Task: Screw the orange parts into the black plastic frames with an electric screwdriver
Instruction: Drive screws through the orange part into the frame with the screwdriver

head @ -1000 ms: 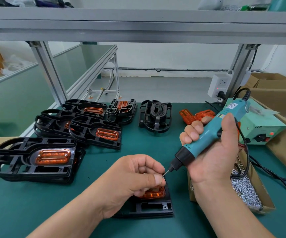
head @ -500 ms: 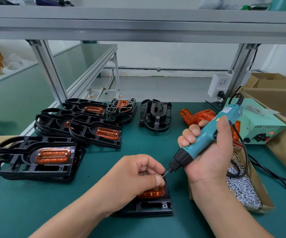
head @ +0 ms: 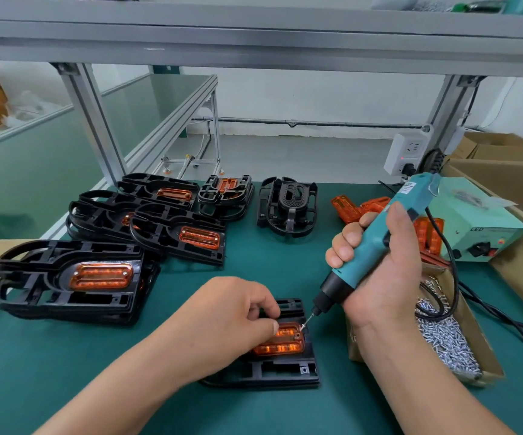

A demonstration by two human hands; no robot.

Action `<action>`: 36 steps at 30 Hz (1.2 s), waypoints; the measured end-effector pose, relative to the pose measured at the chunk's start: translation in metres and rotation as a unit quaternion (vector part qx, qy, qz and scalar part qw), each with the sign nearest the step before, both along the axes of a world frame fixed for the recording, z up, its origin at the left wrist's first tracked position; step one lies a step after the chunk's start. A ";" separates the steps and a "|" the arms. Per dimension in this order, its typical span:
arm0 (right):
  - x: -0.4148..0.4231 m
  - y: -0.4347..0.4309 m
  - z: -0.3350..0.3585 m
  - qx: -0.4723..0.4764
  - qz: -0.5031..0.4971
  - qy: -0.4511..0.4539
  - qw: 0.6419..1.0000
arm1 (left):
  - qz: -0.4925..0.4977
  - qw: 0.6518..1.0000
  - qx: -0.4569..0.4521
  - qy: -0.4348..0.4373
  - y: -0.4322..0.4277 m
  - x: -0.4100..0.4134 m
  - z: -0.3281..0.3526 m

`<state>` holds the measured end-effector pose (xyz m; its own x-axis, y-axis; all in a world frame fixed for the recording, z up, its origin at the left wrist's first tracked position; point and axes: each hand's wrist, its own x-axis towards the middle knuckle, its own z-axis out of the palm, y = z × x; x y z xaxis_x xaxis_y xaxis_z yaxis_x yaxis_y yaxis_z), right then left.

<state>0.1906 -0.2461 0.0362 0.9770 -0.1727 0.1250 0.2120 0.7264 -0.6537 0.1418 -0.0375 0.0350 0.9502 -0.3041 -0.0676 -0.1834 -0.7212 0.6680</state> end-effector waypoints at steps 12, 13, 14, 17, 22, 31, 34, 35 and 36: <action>-0.005 0.007 -0.003 -0.072 0.022 -0.051 0.996 | -0.057 0.983 0.151 -0.088 -0.008 -0.003 -0.007; -0.006 0.007 -0.003 -0.076 0.022 -0.053 0.995 | -0.058 0.982 0.156 -0.090 -0.008 -0.003 -0.008; -0.006 0.008 -0.003 -0.080 0.022 -0.054 0.995 | -0.059 0.981 0.161 -0.090 -0.008 -0.003 -0.009; -0.008 0.009 -0.001 -0.098 0.019 -0.062 0.993 | -0.061 0.979 0.171 -0.093 -0.008 -0.003 -0.009; -0.012 0.015 0.005 -0.133 0.036 -0.098 0.986 | -0.060 0.976 0.184 -0.102 -0.009 -0.003 -0.009; -0.021 0.020 0.009 -0.189 0.048 -0.150 0.969 | -0.052 0.969 0.203 -0.128 -0.012 -0.004 -0.012; -0.020 0.019 0.010 -0.190 0.041 -0.146 0.970 | -0.054 0.968 0.207 -0.132 -0.012 -0.003 -0.013; -0.020 0.019 0.010 -0.190 0.040 -0.144 0.970 | -0.055 0.967 0.208 -0.133 -0.013 -0.004 -0.014; -0.020 0.018 0.010 -0.189 0.040 -0.143 0.971 | -0.055 0.967 0.209 -0.134 -0.013 -0.004 -0.014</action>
<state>0.1706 -0.2278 0.0459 0.9018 0.0125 0.4320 0.3767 0.4675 -0.7998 0.1383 -0.0503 0.0210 0.9142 -0.4035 0.0382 -0.4004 -0.8846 0.2391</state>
